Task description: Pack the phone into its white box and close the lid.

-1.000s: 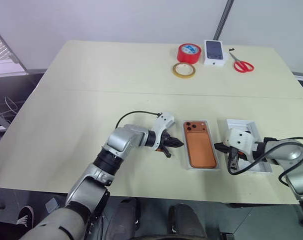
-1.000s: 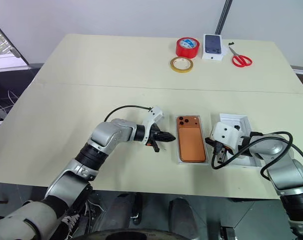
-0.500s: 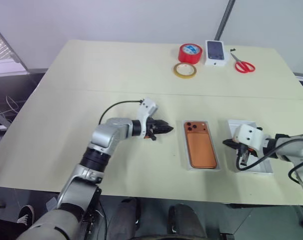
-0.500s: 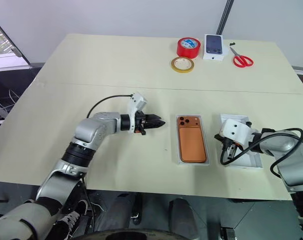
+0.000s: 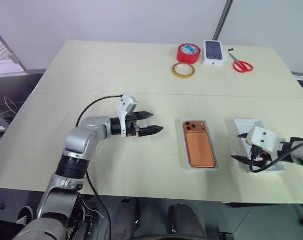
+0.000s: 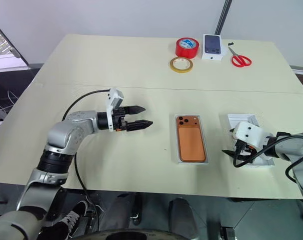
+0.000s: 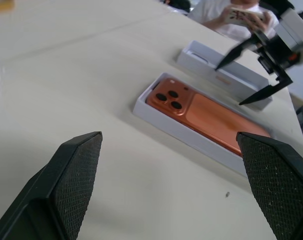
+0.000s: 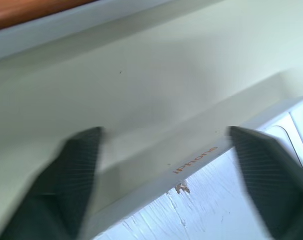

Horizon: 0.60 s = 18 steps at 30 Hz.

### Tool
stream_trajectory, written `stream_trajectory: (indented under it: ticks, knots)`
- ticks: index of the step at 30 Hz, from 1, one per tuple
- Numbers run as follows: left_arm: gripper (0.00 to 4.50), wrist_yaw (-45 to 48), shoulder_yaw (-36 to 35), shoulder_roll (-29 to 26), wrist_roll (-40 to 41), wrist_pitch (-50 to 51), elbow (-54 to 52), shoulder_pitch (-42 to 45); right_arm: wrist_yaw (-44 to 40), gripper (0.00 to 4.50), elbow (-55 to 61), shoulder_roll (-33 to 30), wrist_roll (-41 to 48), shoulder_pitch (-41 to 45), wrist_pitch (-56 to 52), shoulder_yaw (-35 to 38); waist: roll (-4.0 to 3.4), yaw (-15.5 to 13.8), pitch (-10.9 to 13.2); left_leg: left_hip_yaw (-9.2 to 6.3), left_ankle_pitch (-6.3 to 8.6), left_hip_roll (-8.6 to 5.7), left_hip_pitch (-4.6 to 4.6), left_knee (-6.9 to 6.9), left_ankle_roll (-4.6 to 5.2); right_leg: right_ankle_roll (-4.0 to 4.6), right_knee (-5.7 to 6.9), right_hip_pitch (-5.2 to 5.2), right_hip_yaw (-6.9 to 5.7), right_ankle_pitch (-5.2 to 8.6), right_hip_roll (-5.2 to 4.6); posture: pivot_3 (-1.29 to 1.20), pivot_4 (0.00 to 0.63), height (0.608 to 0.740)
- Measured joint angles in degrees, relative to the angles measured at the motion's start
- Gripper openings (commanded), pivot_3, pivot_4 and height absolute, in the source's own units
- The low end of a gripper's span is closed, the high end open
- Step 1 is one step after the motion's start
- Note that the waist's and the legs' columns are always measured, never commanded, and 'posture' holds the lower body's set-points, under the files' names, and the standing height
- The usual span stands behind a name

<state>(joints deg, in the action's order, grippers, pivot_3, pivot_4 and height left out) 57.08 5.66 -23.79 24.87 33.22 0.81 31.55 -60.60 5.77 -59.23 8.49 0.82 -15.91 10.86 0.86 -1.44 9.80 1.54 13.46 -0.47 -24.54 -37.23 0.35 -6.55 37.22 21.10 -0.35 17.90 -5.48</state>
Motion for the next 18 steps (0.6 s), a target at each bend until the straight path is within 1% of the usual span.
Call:
stream_trajectory:
  ticks: [3,6,8,10,12,15,18]
  knots:
    - [4.50,2.57,-0.58,-1.76,-1.49,-9.63,-0.65,-2.10,2.63,4.48,5.06,2.39,5.13,2.68,-8.29,2.65,-0.02,0.67,0.00,-0.01,0.01,0.02,0.00,0.03,0.01,0.01,0.00,0.01,0.00,0.00,-0.01,0.00,0.150,0.728]
    - [4.50,5.21,-1.73,-3.70,-1.67,-14.87,-0.67,-3.17,8.05,4.48,7.22,2.64,6.38,4.57,-18.17,5.16,-0.02,0.63,0.00,-0.05,0.09,0.02,-0.01,0.04,0.13,0.02,-0.04,0.00,-0.02,0.01,-0.06,0.00,0.150,0.728]
    - [4.50,6.41,-3.06,-4.70,-1.69,-18.45,-0.52,-4.54,11.01,4.48,7.77,2.66,6.64,4.41,-24.98,6.25,-0.02,0.63,0.00,-0.04,0.09,0.02,-0.02,0.08,0.13,0.03,-0.09,0.00,-0.01,0.01,-0.08,0.00,0.150,0.728]
    - [4.50,8.08,-3.80,-4.88,-1.65,-21.63,-0.20,-5.02,13.17,4.48,9.20,3.33,8.71,4.18,-33.15,7.01,-0.02,0.67,0.00,-0.04,0.10,0.01,-0.03,0.08,0.14,0.03,-0.09,0.02,-0.01,0.01,-0.09,0.00,0.150,0.728]
    - [4.50,9.53,-4.15,-5.27,-1.60,-23.32,0.24,-5.06,14.51,4.48,11.48,4.75,11.04,4.34,-39.60,7.83,-0.03,0.74,-0.01,-0.04,0.10,0.03,-0.02,0.11,0.15,0.03,-0.08,0.04,0.00,0.01,-0.08,0.00,0.150,0.728]
    - [4.50,12.78,-4.10,-7.49,-1.68,-24.83,1.36,-6.41,16.60,4.48,16.56,7.11,15.98,5.35,-52.27,7.99,-0.10,1.16,-0.03,-0.04,0.10,0.04,-0.03,0.19,0.16,0.03,-0.06,0.12,0.01,0.01,-0.07,0.00,0.150,0.728]
    - [4.50,14.90,-3.83,-8.32,-1.70,-24.88,2.22,-7.09,19.28,4.48,17.38,8.03,18.63,8.22,-62.32,8.24,-0.12,1.10,-0.01,-0.04,0.11,0.03,-0.05,0.18,0.17,0.04,-0.07,0.15,0.02,0.01,-0.09,0.00,0.150,0.728]
